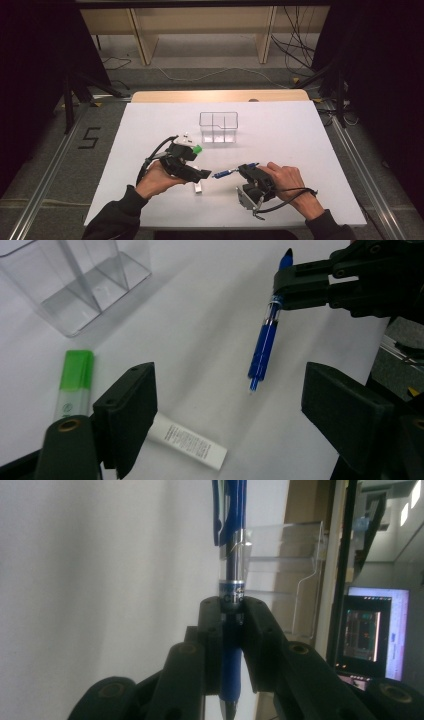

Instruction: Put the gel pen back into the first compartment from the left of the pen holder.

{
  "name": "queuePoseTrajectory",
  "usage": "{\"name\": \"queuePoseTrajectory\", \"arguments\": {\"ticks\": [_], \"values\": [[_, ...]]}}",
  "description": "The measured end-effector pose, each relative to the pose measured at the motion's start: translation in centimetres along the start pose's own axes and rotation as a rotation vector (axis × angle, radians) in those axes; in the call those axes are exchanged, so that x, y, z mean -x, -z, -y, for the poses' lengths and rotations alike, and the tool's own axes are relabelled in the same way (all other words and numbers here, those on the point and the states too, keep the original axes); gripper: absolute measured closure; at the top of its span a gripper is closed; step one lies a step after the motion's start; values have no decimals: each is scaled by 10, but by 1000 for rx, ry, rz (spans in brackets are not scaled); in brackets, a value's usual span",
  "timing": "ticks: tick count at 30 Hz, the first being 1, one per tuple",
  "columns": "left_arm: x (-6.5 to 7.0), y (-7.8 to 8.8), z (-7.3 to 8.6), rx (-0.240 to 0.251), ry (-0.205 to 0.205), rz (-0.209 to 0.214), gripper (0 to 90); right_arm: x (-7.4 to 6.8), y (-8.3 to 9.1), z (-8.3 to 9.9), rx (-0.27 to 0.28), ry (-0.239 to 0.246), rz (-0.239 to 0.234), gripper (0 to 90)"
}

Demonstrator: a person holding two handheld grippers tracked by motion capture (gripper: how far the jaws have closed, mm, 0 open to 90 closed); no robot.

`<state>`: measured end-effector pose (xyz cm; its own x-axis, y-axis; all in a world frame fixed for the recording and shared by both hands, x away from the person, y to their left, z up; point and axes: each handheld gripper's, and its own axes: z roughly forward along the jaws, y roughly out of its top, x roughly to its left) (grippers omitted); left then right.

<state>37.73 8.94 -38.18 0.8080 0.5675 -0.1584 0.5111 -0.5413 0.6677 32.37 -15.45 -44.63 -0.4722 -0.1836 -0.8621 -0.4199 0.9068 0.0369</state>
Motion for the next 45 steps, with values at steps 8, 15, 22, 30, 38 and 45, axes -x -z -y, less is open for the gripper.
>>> {"name": "queuePoseTrajectory", "arguments": {"ticks": [8, 15, 22, 30, 38, 45], "values": [[3, -16, -9, -76, -22, 32, 262, -2, 2, -9, 14, 68, 60, 800], [8, -29, -16, -152, -53, 42, 269, -3, 1, -15, 22, 127, 85, 800], [11, -37, -20, -202, -86, 68, 331, -6, 2, -20, 21, 147, 96, 800], [11, -43, -21, -224, -102, 99, 430, -9, 1, -25, 27, 188, 99, 800], [12, -49, -24, -267, -121, 123, 516, -11, 0, -28, 32, 213, 106, 800], [14, -55, -26, -288, -134, 134, 600, -13, 0, -30, 36, 230, 109, 800]]}}
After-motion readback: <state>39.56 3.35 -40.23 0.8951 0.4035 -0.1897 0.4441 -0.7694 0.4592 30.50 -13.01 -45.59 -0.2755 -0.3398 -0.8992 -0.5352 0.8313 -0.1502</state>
